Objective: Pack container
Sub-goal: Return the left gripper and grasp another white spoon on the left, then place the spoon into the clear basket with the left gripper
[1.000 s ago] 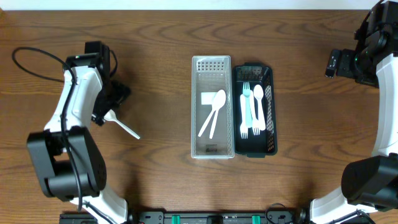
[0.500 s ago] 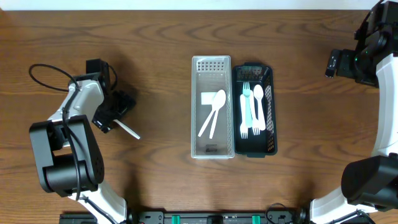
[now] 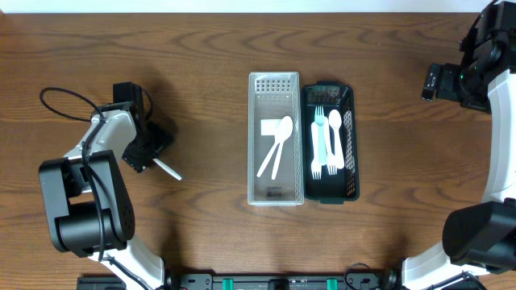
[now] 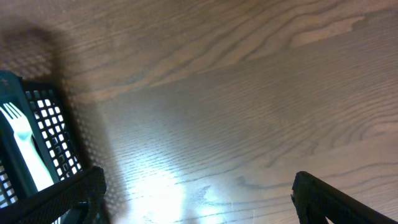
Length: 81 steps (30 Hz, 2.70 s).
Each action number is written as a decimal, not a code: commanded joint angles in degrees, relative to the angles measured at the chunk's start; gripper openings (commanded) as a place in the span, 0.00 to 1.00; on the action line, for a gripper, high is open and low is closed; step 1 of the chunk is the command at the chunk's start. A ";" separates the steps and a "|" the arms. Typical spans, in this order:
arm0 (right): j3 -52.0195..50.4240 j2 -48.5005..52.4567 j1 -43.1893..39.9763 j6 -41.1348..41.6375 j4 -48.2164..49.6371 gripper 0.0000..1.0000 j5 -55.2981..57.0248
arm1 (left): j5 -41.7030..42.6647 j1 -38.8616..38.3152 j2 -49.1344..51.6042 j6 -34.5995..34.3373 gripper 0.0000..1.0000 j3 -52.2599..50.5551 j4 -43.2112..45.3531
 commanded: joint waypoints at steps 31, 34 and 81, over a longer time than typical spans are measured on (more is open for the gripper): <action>-0.13 -0.31 -0.22 -0.79 -0.04 0.99 -0.02 | 1.18 0.11 1.18 0.94 0.06 -1.64 -2.40; -0.13 -0.31 -0.22 -0.79 -0.04 0.99 -0.02 | 1.18 -0.02 0.66 0.98 0.06 -1.33 -3.89; -0.13 -0.31 -0.20 -0.76 -0.70 0.99 -0.02 | -15.08 -30.23 -15.39 20.48 0.80 26.47 -5.81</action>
